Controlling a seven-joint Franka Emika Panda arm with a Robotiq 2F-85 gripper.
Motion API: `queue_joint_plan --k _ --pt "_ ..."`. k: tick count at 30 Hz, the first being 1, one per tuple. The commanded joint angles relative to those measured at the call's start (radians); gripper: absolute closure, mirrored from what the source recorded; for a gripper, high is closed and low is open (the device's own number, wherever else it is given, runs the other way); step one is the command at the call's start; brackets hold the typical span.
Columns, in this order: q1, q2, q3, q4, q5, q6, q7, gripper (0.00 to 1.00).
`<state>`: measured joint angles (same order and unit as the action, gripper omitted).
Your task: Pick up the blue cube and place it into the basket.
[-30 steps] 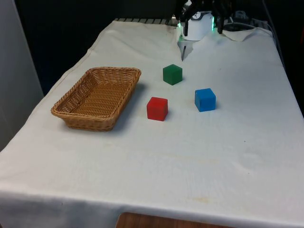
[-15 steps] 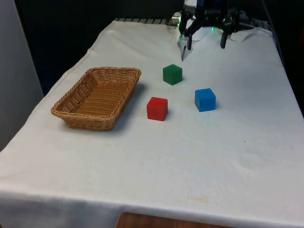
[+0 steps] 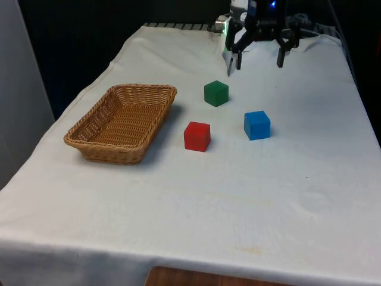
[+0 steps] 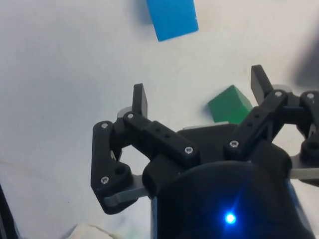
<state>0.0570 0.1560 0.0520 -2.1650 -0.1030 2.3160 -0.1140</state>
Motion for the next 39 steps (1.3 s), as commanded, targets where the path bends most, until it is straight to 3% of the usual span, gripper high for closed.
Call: queue_joint_plan --k 1,5,12,13,17,21,22,26,31,33,39 --pt "-0.001 0.001 0.002 -0.007 0.009 0.025 -0.003 0.0" --pt "0.0 0.004 0.0 -0.017 0.003 0.043 0.0 0.0" --pt "-0.002 0.018 0.004 -0.054 0.02 0.141 -0.006 0.0" --pt "0.0 0.017 0.001 -0.052 0.009 0.129 0.0 0.0" --pt "-0.003 0.033 0.005 -0.067 0.035 0.184 -0.014 0.0" --pt "-0.004 0.046 0.007 -0.07 0.044 0.205 -0.019 0.0" --pt "-0.001 0.043 0.001 -0.067 0.024 0.188 -0.005 0.0" --pt "-0.004 0.07 0.006 -0.07 0.053 0.225 -0.024 0.0" --pt "-0.001 0.089 0.001 -0.068 0.04 0.232 -0.014 0.0" --pt "-0.006 0.117 0.007 -0.068 0.055 0.268 -0.027 0.0" --pt "-0.005 0.156 0.005 -0.068 0.047 0.304 -0.027 0.0"
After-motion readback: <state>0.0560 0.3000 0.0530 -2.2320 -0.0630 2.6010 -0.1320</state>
